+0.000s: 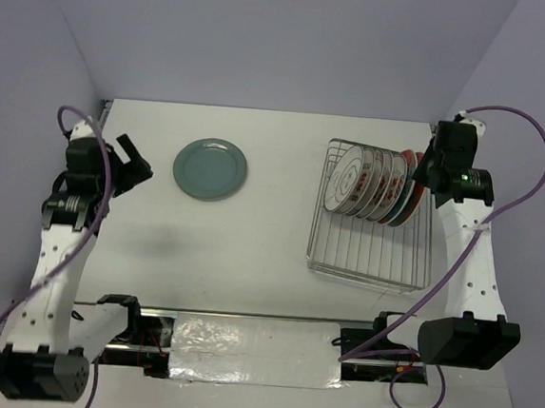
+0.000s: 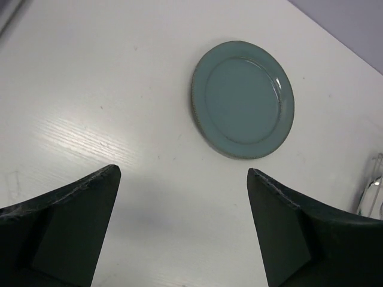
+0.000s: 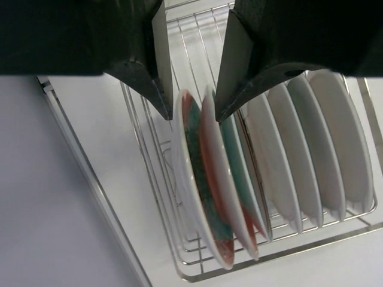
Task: Unload the plates from the dish rack
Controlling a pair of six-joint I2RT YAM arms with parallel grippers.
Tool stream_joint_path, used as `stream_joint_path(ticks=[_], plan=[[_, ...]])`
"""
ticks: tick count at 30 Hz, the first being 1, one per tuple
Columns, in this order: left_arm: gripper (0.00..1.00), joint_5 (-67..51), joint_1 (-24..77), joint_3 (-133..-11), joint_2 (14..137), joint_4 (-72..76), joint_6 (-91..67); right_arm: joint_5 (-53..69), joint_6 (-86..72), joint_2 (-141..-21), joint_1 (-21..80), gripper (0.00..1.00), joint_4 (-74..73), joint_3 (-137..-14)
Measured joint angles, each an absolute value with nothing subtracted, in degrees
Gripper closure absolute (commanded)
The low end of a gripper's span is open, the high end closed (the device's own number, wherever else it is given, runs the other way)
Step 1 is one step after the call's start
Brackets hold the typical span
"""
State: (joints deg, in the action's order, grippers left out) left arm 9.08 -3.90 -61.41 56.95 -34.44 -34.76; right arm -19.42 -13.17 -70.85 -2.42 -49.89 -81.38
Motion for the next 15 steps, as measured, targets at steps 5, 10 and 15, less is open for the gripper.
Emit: stream_joint_path(ticks=[5, 10, 15], plan=[[0.01, 7.57, -3.53, -52.12, 46.19, -32.88, -30.11, -17.23, -12.32, -71.70, -4.01, 0.62, -48.64, -81.38], [0.00, 6.66, -2.57, -48.75, 49.17, -34.72, -28.36, -13.89, -11.77, -71.94, -4.01, 0.61, -46.96, -81.32], [0.00, 5.65, -1.89, -48.73, 49.01, -34.70, -27.35, -13.15, -11.25, -75.72, -3.75, 0.64, -46.76, -81.93]])
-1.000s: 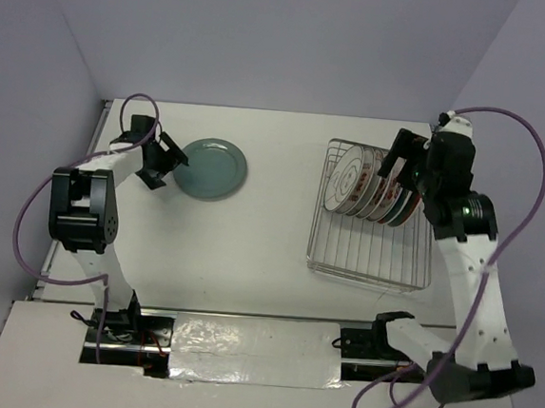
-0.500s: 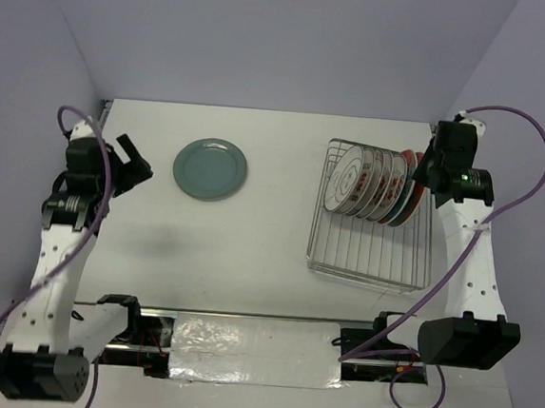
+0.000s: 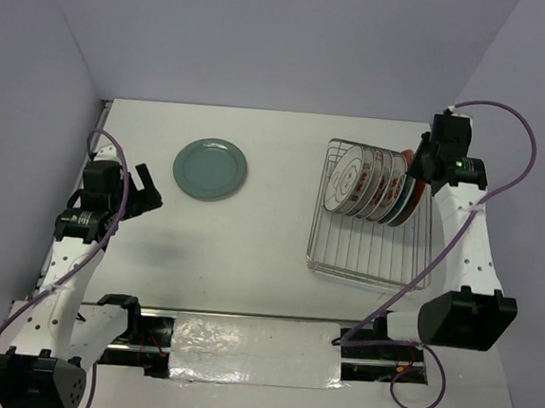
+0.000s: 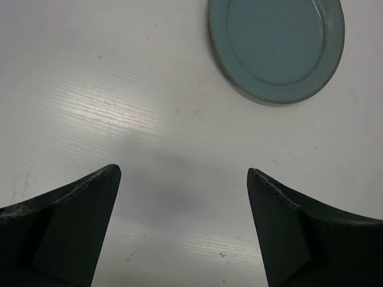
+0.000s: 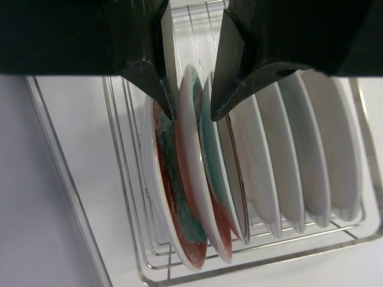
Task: Unload the plates from the dish rack
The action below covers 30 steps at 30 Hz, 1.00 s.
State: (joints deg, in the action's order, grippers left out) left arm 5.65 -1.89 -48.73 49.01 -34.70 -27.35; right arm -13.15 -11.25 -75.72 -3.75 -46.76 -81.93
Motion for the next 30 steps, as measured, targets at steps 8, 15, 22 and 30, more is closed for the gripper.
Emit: stream_joint_path(ticks=[8, 15, 22, 30], plan=[[0.00, 5.65, -0.84, -48.73, 47.68, -34.68, -27.07, -15.94, -10.52, -82.00, -2.26, 0.66, -47.51, -82.81], [0.00, 5.63, -0.64, -48.73, 47.68, -34.65, -27.05, -21.50, -9.78, -85.38, -0.10, 0.77, -48.03, -85.71], [0.00, 5.61, -0.47, -48.73, 47.68, -34.65, -26.98, -29.61, -8.84, -88.55, 3.49, 0.72, -49.95, -87.31], [0.01, 5.19, 0.95, -48.73, 47.68, -34.61, -26.94, -30.92, -8.84, -89.21, 4.16, 0.68, -50.98, -87.42]])
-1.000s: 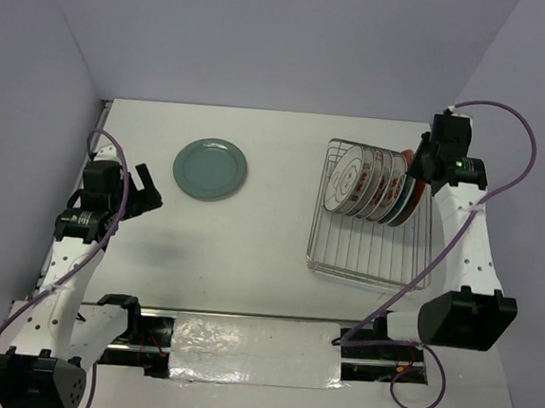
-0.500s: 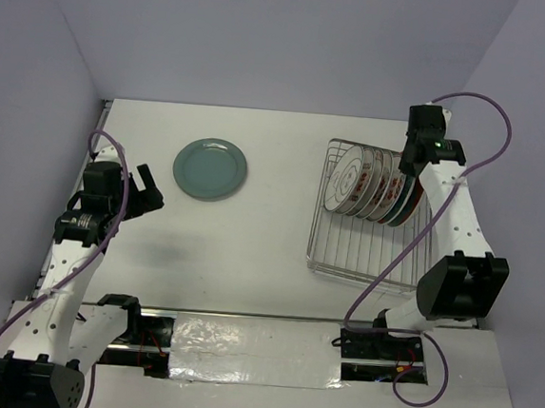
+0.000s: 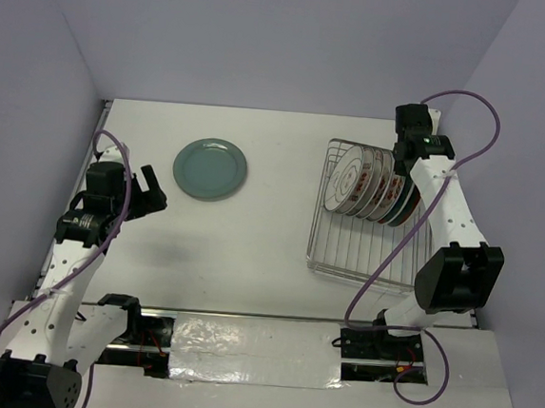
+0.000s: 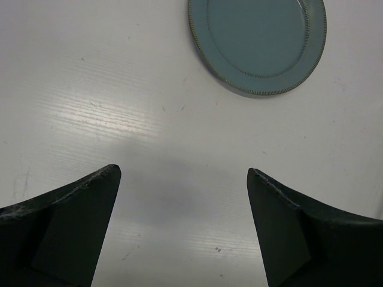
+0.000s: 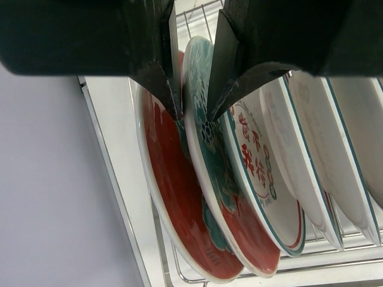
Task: Unload the plates from the dish rack
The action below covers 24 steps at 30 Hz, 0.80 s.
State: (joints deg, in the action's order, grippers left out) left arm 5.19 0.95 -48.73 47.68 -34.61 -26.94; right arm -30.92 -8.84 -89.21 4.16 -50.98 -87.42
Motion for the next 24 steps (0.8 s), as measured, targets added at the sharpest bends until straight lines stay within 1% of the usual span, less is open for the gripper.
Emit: stream_joint_path(ticks=[2, 3, 5, 8, 11, 12, 16, 17, 24], plan=[[0.01, 5.19, 0.97, -48.73, 47.68, -34.61, -26.94, -30.92, -8.84, -89.32, 4.16, 0.68, -51.07, -87.42], [0.00, 5.19, 1.02, -48.73, 47.68, -34.61, -26.92, -30.92, -8.84, -89.38, 4.16, 0.71, -51.07, -87.42], [0.00, 5.19, 1.04, -48.73, 47.68, -34.61, -26.94, -31.03, -8.64, -89.43, 4.16, 0.73, -51.09, -87.42], [0.00, 5.10, 1.06, -48.73, 47.68, -34.57, -26.92, -31.22, -8.45, -89.43, 4.16, 0.74, -51.09, -87.42], [0.00, 5.02, 1.08, -48.73, 47.68, -34.57, -26.92, -31.48, -8.10, -89.43, 4.16, 0.85, -51.13, -87.42], [0.01, 4.99, 1.10, -48.73, 47.68, -34.57, -26.92, -31.66, -7.97, -89.43, 4.16, 0.91, -51.16, -87.42], [0.00, 4.99, 1.23, -48.73, 47.68, -34.52, -26.92, -32.23, -6.66, -89.41, 4.25, 0.99, -51.24, -87.31], [0.00, 4.99, 1.28, -48.73, 47.68, -34.50, -26.89, -32.32, -6.48, -89.41, 4.32, 1.00, -51.29, -87.31], [0.00, 4.99, 1.34, -48.73, 47.68, -34.48, -26.92, -33.23, -6.28, -89.43, 5.52, 1.00, -52.45, -87.94]])
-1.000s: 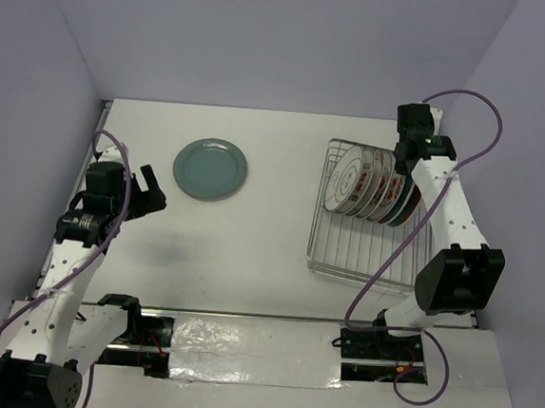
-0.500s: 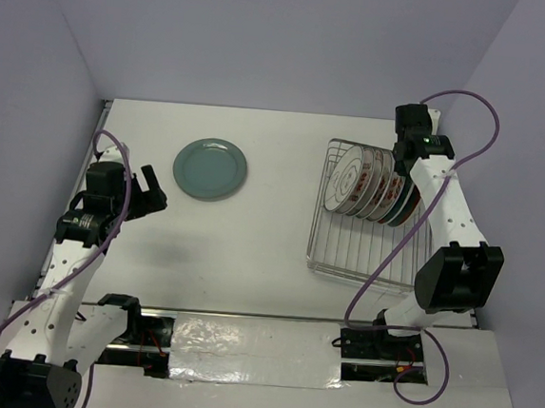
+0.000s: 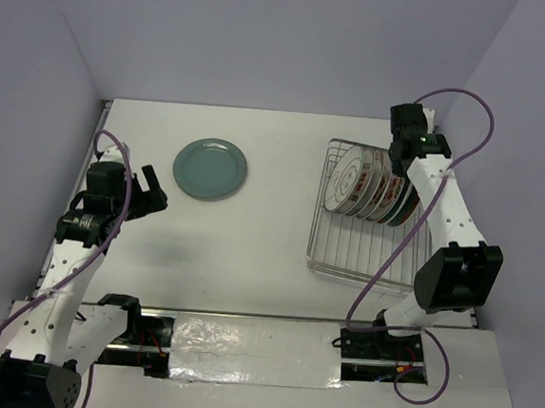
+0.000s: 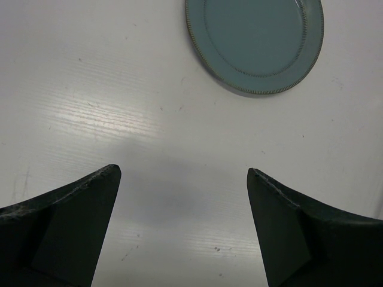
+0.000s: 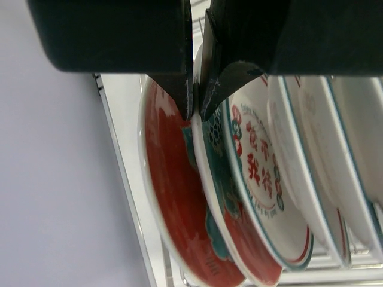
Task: Unload the plates from the dish rack
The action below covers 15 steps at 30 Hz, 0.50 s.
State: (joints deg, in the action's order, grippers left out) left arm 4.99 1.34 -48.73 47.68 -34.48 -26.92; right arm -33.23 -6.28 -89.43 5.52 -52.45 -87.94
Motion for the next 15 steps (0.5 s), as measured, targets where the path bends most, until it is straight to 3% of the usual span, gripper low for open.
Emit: stream_joint_path(ticks=[15], plan=[[0.00, 5.02, 1.50, -48.73, 47.00, -34.46, -26.92, -40.16, -4.38, -92.33, 9.32, 1.00, -65.82, -108.51]])
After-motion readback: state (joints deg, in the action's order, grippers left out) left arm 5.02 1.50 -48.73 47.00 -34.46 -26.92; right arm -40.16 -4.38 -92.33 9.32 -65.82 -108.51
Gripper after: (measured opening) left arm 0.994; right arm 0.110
